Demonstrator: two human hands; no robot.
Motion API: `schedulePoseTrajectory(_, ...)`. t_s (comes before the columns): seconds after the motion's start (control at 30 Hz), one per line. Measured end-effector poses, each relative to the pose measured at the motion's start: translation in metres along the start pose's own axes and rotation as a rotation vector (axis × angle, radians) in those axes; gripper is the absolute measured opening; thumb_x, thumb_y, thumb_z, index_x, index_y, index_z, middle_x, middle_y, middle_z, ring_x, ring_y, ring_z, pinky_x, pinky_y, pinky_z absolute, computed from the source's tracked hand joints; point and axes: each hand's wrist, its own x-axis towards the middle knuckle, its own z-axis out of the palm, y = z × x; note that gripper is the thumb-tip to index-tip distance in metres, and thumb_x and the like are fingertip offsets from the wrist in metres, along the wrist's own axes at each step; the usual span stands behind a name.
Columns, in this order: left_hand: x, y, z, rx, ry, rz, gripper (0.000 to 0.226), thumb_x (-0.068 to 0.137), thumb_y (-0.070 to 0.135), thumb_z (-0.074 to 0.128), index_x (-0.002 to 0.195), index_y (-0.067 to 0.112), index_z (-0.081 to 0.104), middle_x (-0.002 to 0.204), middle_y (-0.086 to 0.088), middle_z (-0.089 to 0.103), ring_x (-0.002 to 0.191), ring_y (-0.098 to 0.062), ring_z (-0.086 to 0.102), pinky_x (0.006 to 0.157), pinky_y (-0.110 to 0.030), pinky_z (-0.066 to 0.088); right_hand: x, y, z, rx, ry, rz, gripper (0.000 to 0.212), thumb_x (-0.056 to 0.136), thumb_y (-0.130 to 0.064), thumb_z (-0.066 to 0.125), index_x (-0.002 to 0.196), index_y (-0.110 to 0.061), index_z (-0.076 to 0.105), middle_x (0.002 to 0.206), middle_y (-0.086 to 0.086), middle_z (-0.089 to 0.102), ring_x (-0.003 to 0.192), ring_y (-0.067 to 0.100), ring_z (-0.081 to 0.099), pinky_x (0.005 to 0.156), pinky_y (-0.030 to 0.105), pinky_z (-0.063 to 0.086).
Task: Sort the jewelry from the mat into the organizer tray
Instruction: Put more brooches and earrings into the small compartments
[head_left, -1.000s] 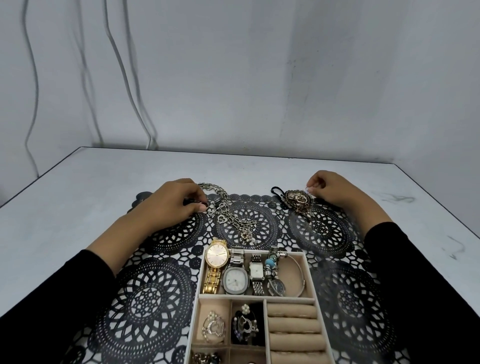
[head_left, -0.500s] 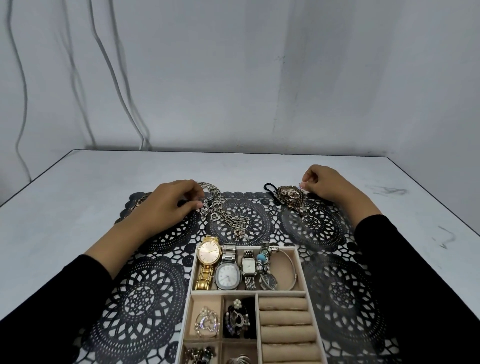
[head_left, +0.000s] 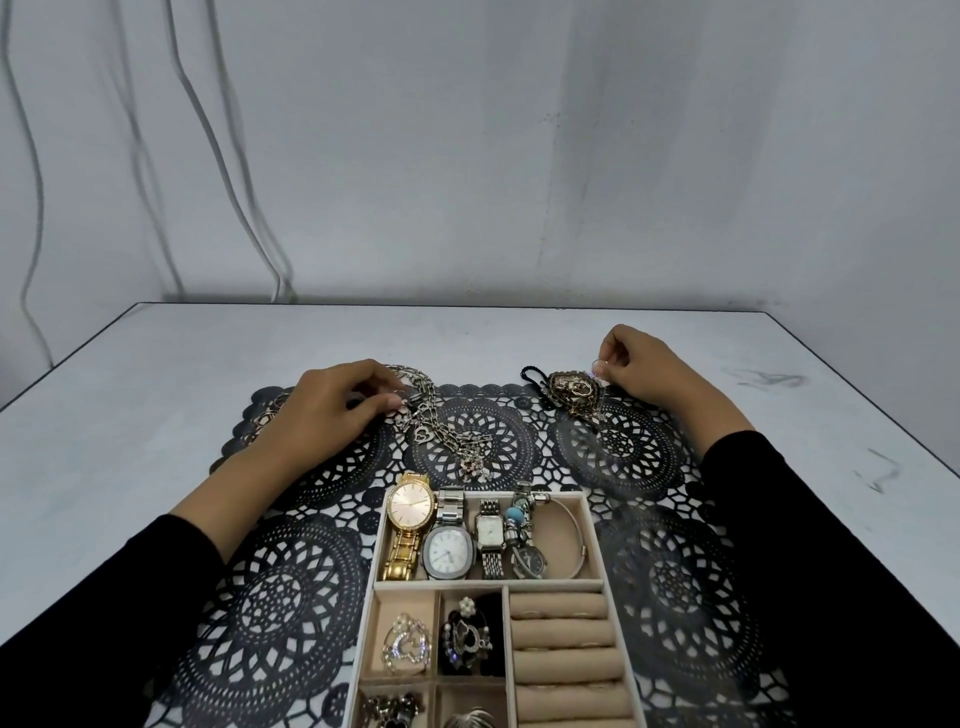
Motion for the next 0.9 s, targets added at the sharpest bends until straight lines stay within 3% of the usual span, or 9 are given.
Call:
schedulePoseTrajectory(0.2,-0.002,0.004,-0.002,-0.043,0.041,-0.095,0.006,0.085,0.024,0.074,0.091,0.026,0.076,0.089,0.016,0.073,0.090,0.016,0.059,0.071,0.004,0.037,-0.012,0.001,0.002,0.194,0.112,-0.031,0.013,0.079,-0.009,0.073,0.084,-0.012,0.062,0.079,0.002,0.061,0.068,0.010,0.050,0.064,0.016,0.043)
schedulePoseTrajectory(0.3,-0.004,0.008,-0.006,-0.078,0.075,-0.138,0.008,0.083,0.028,0.075,0.092,0.026,0.076,0.084,0.013,0.074,0.084,0.011,0.064,0.067,0.001,0.039,-0.018,-0.003,0.002,0.259,0.200,-0.022,0.010,0.079,-0.008,0.074,0.082,-0.011,0.065,0.076,0.001,0.060,0.065,0.008,0.051,0.060,0.008,0.044)
schedulePoseTrajectory(0.37,-0.007,0.012,-0.009,-0.140,0.094,-0.162,0.011,0.082,0.028,0.077,0.091,0.023,0.076,0.079,0.011,0.075,0.075,0.005,0.068,0.065,-0.001,0.041,-0.023,-0.005,0.000,0.323,0.237,0.003,0.009,0.079,-0.008,0.074,0.083,-0.010,0.066,0.075,0.002,0.062,0.064,0.008,0.055,0.063,0.011,0.047)
schedulePoseTrajectory(0.43,-0.010,0.017,-0.011,-0.206,0.109,-0.175,0.012,0.081,0.028,0.078,0.090,0.021,0.076,0.077,0.014,0.074,0.068,0.001,0.070,0.064,-0.001,0.042,-0.030,-0.007,-0.001,0.415,0.241,0.030,0.009,0.080,-0.005,0.073,0.081,-0.010,0.066,0.076,0.004,0.064,0.066,0.011,0.061,0.069,0.024,0.054)
schedulePoseTrajectory(0.5,-0.013,0.020,-0.014,-0.248,0.120,-0.183,0.013,0.079,0.029,0.079,0.090,0.021,0.076,0.077,0.012,0.075,0.070,-0.003,0.070,0.069,-0.008,0.046,-0.039,-0.012,-0.003,0.551,0.228,0.071,0.009,0.082,-0.001,0.070,0.083,-0.009,0.065,0.077,0.006,0.062,0.072,0.017,0.065,0.069,0.031,0.058)
schedulePoseTrajectory(0.6,-0.018,0.025,-0.018,-0.260,0.113,-0.182,0.014,0.078,0.032,0.080,0.089,0.024,0.077,0.079,0.006,0.075,0.077,-0.010,0.070,0.073,-0.022,0.048,-0.058,-0.023,-0.006,0.668,0.242,0.110,0.009,0.085,0.003,0.065,0.092,-0.002,0.064,0.079,0.008,0.062,0.075,0.019,0.066,0.056,0.019,0.054)
schedulePoseTrajectory(0.83,-0.036,0.053,-0.028,-0.251,0.075,-0.127,0.012,0.076,0.032,0.079,0.085,0.025,0.076,0.078,0.016,0.074,0.076,0.005,0.068,0.067,-0.004,0.045,-0.107,-0.052,-0.013,0.799,0.275,0.072,0.015,0.081,0.004,0.068,0.096,0.004,0.066,0.077,0.008,0.065,0.055,0.002,0.063,0.051,0.013,0.048)
schedulePoseTrajectory(0.9,-0.043,0.059,-0.028,-0.264,0.071,-0.124,0.011,0.076,0.031,0.080,0.085,0.026,0.076,0.080,0.018,0.074,0.079,0.005,0.068,0.072,-0.008,0.046,-0.118,-0.057,-0.015,0.798,0.273,0.049,0.014,0.079,0.001,0.071,0.093,-0.001,0.068,0.078,0.006,0.067,0.059,0.003,0.063,0.054,0.014,0.047)
